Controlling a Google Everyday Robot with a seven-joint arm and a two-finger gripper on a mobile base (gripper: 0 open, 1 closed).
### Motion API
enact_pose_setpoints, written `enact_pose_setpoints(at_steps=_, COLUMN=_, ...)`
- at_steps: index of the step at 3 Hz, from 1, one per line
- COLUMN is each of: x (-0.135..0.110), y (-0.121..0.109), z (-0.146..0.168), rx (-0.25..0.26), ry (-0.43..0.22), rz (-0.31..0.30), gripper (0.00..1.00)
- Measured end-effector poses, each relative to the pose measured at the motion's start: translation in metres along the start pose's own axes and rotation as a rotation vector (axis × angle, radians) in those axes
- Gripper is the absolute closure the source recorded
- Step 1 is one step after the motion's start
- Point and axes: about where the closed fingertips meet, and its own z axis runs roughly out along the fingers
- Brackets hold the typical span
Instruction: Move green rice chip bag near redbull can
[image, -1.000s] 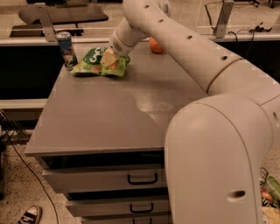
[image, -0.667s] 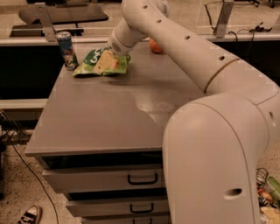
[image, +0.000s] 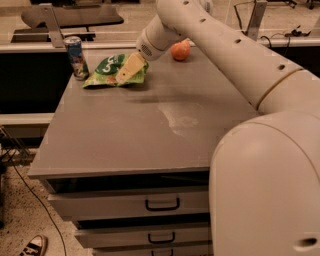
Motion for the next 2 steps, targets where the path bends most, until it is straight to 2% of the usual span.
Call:
enact_pose_setpoints(at_steps=1, x=0.017, y=-0.006, z=-0.062, rx=0.036, ry=-0.076, rz=-0.015, gripper=0.0)
enact_pose_setpoints(at_steps=2, x=0.041, y=0.004, z=-0.122, rx=0.044, ry=-0.185, rz=-0.035, gripper=0.0)
